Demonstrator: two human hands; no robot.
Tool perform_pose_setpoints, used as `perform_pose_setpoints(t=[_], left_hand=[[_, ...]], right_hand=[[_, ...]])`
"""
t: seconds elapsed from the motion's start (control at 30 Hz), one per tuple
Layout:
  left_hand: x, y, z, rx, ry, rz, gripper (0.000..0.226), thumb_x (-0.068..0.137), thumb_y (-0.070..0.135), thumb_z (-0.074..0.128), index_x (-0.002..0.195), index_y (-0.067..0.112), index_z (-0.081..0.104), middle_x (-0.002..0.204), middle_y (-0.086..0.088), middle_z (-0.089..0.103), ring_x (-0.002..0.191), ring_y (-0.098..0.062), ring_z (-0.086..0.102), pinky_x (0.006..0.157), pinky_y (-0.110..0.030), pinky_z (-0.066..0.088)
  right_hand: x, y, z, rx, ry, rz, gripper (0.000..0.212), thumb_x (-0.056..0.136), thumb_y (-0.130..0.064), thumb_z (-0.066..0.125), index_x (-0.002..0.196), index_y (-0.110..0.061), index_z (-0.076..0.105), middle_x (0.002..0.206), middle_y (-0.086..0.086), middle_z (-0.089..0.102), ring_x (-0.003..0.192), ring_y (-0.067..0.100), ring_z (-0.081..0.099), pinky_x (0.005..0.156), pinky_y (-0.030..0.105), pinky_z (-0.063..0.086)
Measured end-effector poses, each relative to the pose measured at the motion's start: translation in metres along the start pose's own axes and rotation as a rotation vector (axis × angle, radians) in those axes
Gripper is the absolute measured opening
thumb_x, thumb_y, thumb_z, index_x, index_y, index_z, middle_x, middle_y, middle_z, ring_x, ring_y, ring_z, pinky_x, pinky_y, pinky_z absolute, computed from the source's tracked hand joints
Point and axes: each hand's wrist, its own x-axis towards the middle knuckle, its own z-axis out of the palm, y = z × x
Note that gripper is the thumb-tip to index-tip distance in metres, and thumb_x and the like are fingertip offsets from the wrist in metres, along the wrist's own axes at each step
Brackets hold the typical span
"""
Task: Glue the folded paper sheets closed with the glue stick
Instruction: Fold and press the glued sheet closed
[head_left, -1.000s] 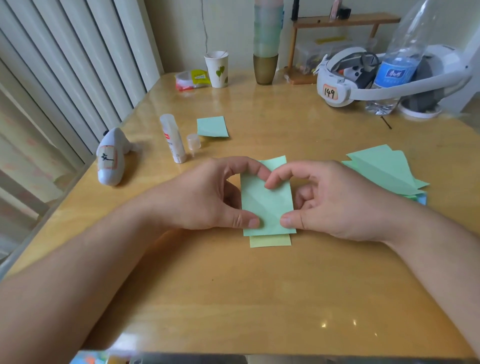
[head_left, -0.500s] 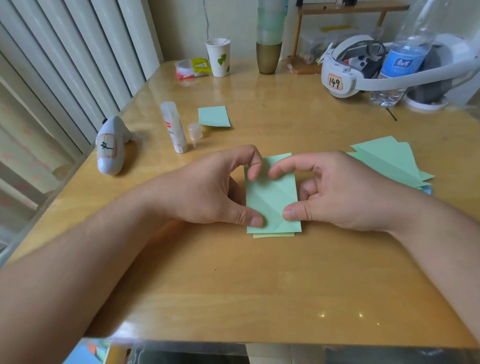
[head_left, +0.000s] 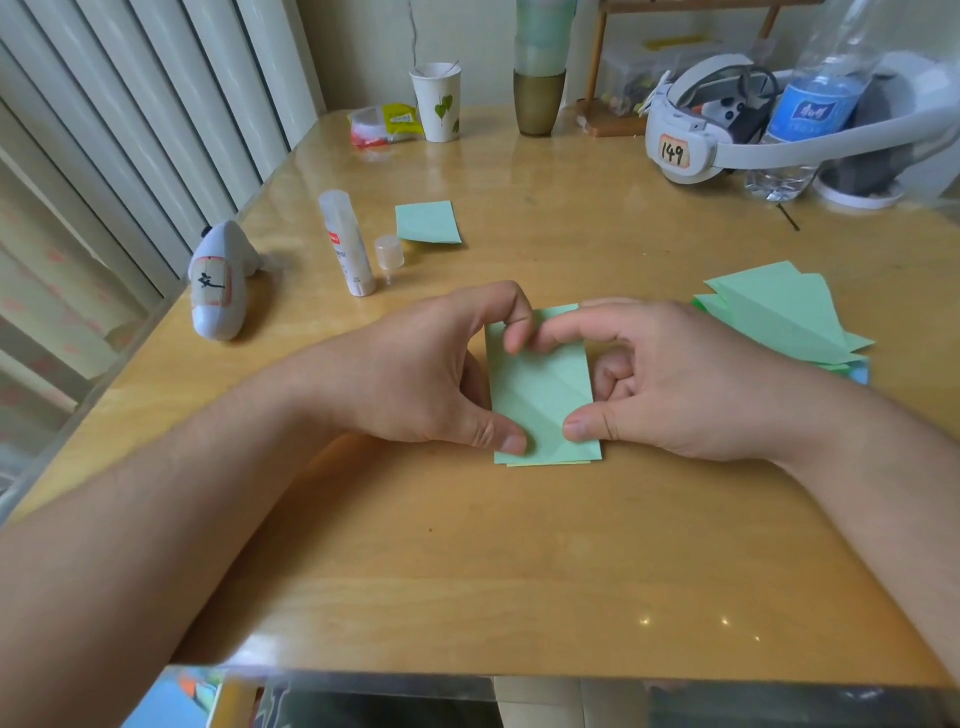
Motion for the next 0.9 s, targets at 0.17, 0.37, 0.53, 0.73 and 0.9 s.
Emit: perform_pose_setpoints(t=[0.17,0.37,0.53,0.73,0.9], left_hand=[[-0.0005,0.0015,0.0001,0.007,-0.002,0.002,0.062,0.071,0.014,0.096,0.101,0.024,0.043,0.057,0.012,0.057,0.052,-0.009,0.059,0.049,-0.022,0.045],[-0.0002,0.0029,0.001,0.02,-0.003,0.006,0.063,0.071,0.012,0.096,0.103,0.022,0.043,0.058,0.018,0.058,0.052,-0.008,0.058,0.049,-0.021,0.044],[-0.0006,0.0043,0.0012,0.04,-0.005,0.013,0.064,0.07,0.012,0.096,0.105,0.02,0.043,0.061,0.024,0.06,0.052,-0.005,0.059,0.049,-0.019,0.044],[-0.0003,0.0043,0.0014,0.059,-0.002,0.016,0.064,0.07,0.014,0.097,0.104,0.023,0.044,0.062,0.022,0.06,0.053,-0.008,0.06,0.049,-0.02,0.045],[0.0001,0.004,0.0015,0.055,-0.002,0.015,0.064,0.07,0.015,0.097,0.105,0.024,0.044,0.062,0.019,0.061,0.053,-0.009,0.06,0.049,-0.021,0.045]], right_hand=[[0.0025,0.005,0.0012,-0.011,0.02,-0.021,0.061,0.075,-0.019,0.092,0.121,-0.048,0.064,0.08,-0.022,0.063,0.058,0.004,0.055,0.063,0.025,0.046],[0.0042,0.0073,0.0027,-0.013,0.018,-0.053,0.06,0.075,-0.018,0.093,0.116,-0.049,0.064,0.106,-0.027,0.058,0.066,0.007,0.06,0.065,0.028,0.049],[0.003,0.0046,0.0017,-0.033,0.002,-0.063,0.061,0.076,-0.017,0.092,0.123,-0.044,0.065,0.097,-0.039,0.056,0.064,0.004,0.058,0.062,0.019,0.045],[0.0016,0.0011,0.0032,-0.075,0.007,-0.086,0.063,0.072,-0.02,0.094,0.122,-0.044,0.065,0.1,-0.033,0.052,0.067,0.005,0.062,0.063,0.017,0.049],[0.0007,-0.0003,0.0036,-0.113,0.008,-0.096,0.064,0.069,-0.024,0.095,0.122,-0.044,0.065,0.1,-0.026,0.05,0.07,0.005,0.065,0.066,0.017,0.05]])
